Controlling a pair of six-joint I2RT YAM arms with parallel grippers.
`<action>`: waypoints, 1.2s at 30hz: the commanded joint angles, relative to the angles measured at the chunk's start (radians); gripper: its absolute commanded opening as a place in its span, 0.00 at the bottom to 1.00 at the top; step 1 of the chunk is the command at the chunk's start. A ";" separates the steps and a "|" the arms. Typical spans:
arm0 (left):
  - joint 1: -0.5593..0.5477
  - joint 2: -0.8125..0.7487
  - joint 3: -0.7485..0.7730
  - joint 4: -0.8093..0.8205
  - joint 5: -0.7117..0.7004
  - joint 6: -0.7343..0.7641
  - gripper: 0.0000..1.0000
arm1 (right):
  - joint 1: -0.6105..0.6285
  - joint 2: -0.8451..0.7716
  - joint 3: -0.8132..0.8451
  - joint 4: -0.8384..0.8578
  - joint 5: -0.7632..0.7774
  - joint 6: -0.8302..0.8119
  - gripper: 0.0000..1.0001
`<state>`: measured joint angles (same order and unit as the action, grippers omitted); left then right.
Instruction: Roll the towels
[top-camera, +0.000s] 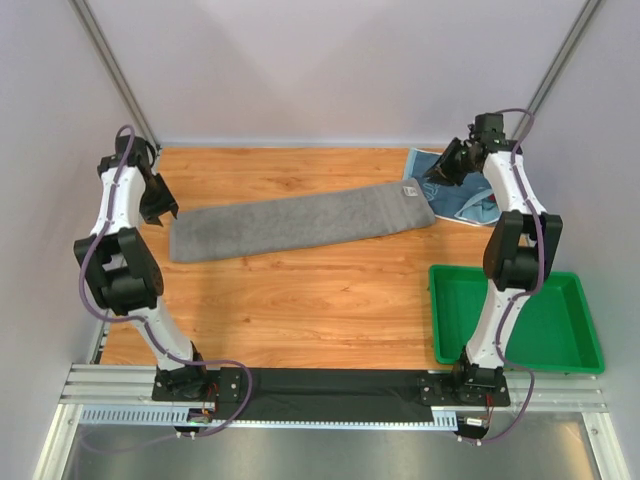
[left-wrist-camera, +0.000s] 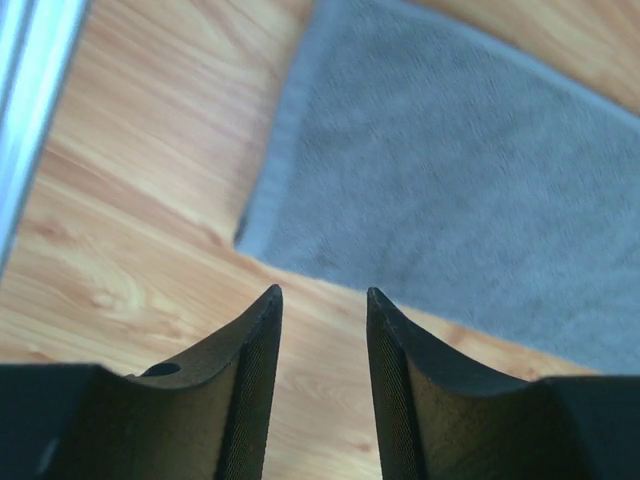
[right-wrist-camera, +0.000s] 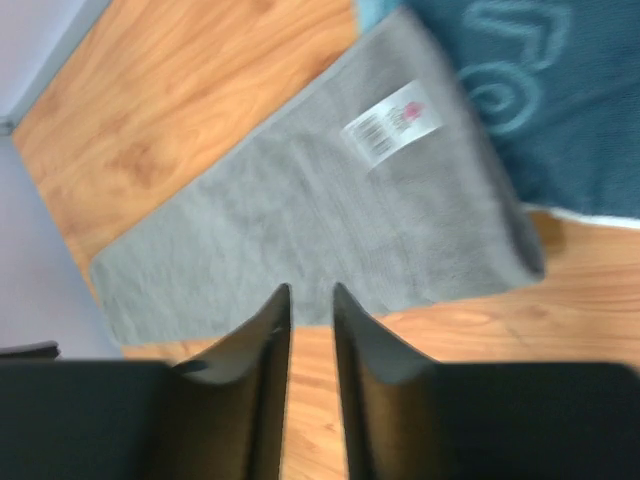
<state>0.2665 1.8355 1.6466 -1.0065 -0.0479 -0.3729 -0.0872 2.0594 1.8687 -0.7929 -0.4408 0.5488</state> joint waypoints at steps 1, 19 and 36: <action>-0.053 -0.064 -0.135 0.086 0.080 -0.043 0.45 | 0.119 -0.056 -0.111 0.133 -0.137 -0.013 0.11; -0.096 0.111 -0.228 0.128 -0.003 -0.097 0.34 | 0.544 0.096 -0.235 0.661 -0.618 0.198 0.00; -0.069 0.185 -0.194 0.051 -0.148 -0.058 0.26 | 0.603 0.340 -0.100 0.432 -0.319 0.050 0.00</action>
<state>0.1741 2.0029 1.4300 -0.9325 -0.1394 -0.4545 0.5388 2.4153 1.7737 -0.3252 -0.8249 0.6571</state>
